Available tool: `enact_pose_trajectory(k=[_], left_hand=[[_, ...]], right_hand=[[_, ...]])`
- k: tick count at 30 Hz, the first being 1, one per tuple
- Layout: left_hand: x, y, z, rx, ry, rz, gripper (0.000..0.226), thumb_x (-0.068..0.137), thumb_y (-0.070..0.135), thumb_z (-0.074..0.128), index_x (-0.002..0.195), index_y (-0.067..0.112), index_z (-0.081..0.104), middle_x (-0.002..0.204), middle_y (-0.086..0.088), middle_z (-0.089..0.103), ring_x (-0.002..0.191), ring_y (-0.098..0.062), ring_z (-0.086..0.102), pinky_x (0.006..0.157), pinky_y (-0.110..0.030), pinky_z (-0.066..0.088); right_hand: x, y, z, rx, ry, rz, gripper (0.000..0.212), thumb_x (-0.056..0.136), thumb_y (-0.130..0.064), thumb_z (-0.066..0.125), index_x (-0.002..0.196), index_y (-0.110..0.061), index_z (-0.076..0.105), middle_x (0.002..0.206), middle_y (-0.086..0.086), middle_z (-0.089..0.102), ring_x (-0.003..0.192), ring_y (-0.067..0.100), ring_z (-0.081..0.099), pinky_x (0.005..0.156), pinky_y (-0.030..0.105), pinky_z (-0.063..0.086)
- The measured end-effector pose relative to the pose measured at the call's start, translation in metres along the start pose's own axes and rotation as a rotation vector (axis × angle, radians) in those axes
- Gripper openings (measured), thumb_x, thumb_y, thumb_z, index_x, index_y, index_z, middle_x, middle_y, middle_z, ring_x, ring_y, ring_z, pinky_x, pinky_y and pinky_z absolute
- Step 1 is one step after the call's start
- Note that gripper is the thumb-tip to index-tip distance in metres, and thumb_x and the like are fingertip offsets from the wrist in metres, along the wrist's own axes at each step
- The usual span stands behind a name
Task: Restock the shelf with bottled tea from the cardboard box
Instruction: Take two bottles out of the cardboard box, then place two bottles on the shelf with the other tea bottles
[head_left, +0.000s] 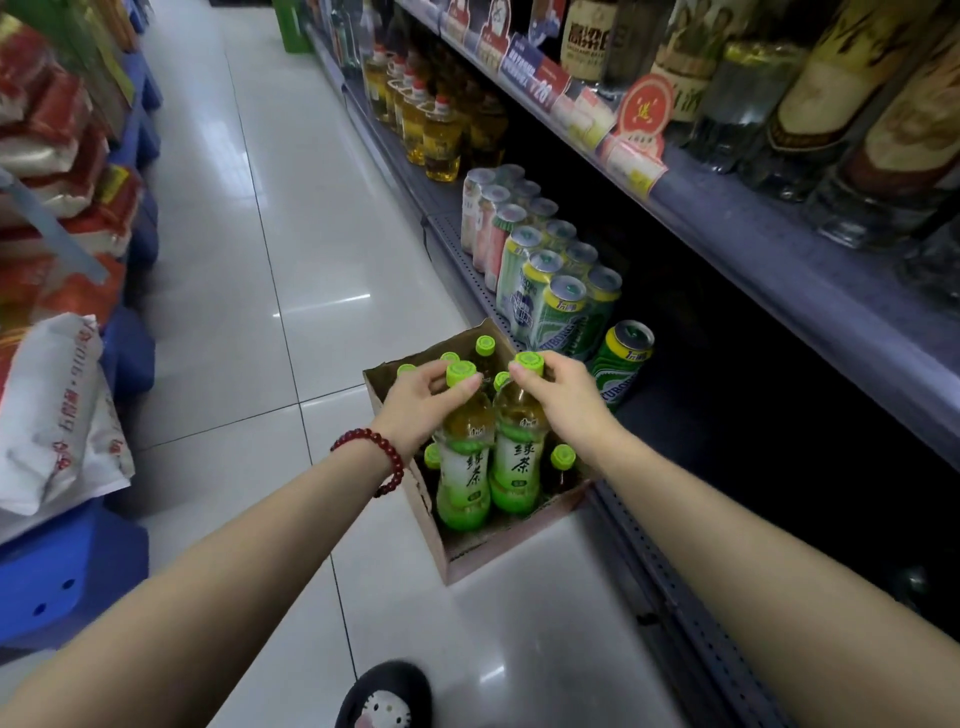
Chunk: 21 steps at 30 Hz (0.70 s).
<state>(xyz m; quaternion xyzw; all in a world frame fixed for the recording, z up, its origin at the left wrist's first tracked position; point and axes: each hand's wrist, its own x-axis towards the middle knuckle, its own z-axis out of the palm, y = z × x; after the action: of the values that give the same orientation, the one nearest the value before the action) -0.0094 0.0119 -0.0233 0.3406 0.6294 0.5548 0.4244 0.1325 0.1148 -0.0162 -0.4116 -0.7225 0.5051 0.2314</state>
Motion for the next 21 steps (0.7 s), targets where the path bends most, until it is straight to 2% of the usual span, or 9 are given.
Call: enact_pose_trajectory(k=[2, 6, 9, 11, 14, 17, 19, 21], left_hand=[[0.007, 0.027, -0.003, -0.024, -0.027, -0.022, 0.016, 0.089, 0.016, 0.061, 0.101, 0.007, 0.067, 0.09, -0.002, 0.071, 0.075, -0.006, 0.069, 0.072, -0.019, 0.058], [0.012, 0.087, -0.007, -0.012, -0.037, -0.053, 0.027, 0.09, 0.017, 0.059, 0.108, -0.002, 0.064, 0.086, -0.005, 0.07, 0.072, -0.01, 0.067, 0.073, -0.023, 0.059], [0.006, 0.144, -0.008, -0.006, -0.047, -0.082, 0.028, 0.09, 0.019, 0.059, 0.108, -0.001, 0.064, 0.082, -0.004, 0.07, 0.072, -0.012, 0.067, 0.072, -0.023, 0.059], [-0.001, 0.186, -0.008, -0.016, -0.056, -0.108, 0.029, 0.09, 0.02, 0.059, 0.11, -0.001, 0.063, 0.081, -0.003, 0.069, 0.068, -0.009, 0.068, 0.069, -0.023, 0.058], [-0.012, 0.253, -0.007, -0.01, -0.077, -0.115, 0.027, 0.091, 0.019, 0.058, 0.111, 0.001, 0.063, 0.08, 0.001, 0.07, 0.063, -0.002, 0.068, 0.062, -0.016, 0.057], [-0.024, 0.321, -0.008, 0.01, -0.1, -0.123, 0.025, 0.091, 0.02, 0.059, 0.11, 0.004, 0.064, 0.081, 0.003, 0.071, 0.064, 0.0, 0.069, 0.061, -0.015, 0.056], [-0.032, 0.364, -0.009, 0.026, -0.124, -0.131, 0.022, 0.091, 0.022, 0.058, 0.106, 0.007, 0.065, 0.078, 0.005, 0.073, 0.065, -0.001, 0.07, 0.06, -0.016, 0.056], [-0.041, 0.407, -0.009, 0.035, -0.142, -0.128, 0.017, 0.091, 0.023, 0.058, 0.099, 0.01, 0.066, 0.069, 0.009, 0.074, 0.063, -0.002, 0.069, 0.056, -0.016, 0.055]], right_hand=[[0.006, -0.021, -0.008, -0.002, -0.016, 0.009, 0.031, 0.08, -0.05, 0.061, 0.087, -0.022, 0.069, 0.091, 0.002, 0.074, 0.092, 0.025, 0.069, 0.09, 0.051, 0.053], [0.003, -0.079, -0.03, 0.037, 0.0, 0.039, 0.021, 0.087, -0.04, 0.062, 0.083, -0.02, 0.067, 0.083, 0.001, 0.072, 0.085, 0.024, 0.068, 0.088, 0.05, 0.054], [-0.002, -0.132, -0.05, 0.051, 0.044, 0.058, 0.036, 0.088, -0.039, 0.062, 0.096, -0.004, 0.067, 0.097, 0.019, 0.072, 0.094, 0.036, 0.067, 0.086, 0.048, 0.055], [-0.006, -0.171, -0.067, 0.027, 0.055, 0.075, 0.043, 0.088, -0.042, 0.061, 0.099, -0.001, 0.067, 0.101, 0.022, 0.07, 0.094, 0.037, 0.066, 0.083, 0.043, 0.055], [-0.012, -0.229, -0.093, 0.014, 0.048, 0.073, 0.051, 0.08, -0.054, 0.059, 0.095, -0.006, 0.068, 0.095, 0.019, 0.073, 0.09, 0.035, 0.068, 0.085, 0.053, 0.054], [-0.021, -0.288, -0.12, 0.026, 0.043, 0.065, 0.064, 0.078, -0.056, 0.057, 0.1, 0.003, 0.063, 0.099, 0.029, 0.068, 0.091, 0.044, 0.065, 0.083, 0.059, 0.052], [-0.028, -0.33, -0.138, 0.015, 0.053, 0.049, 0.059, 0.082, -0.052, 0.058, 0.099, 0.004, 0.064, 0.101, 0.029, 0.068, 0.093, 0.043, 0.065, 0.086, 0.057, 0.051], [-0.037, -0.372, -0.157, -0.003, 0.056, 0.041, 0.05, 0.089, -0.046, 0.058, 0.107, 0.0, 0.066, 0.107, 0.023, 0.069, 0.097, 0.033, 0.068, 0.092, 0.049, 0.052]])
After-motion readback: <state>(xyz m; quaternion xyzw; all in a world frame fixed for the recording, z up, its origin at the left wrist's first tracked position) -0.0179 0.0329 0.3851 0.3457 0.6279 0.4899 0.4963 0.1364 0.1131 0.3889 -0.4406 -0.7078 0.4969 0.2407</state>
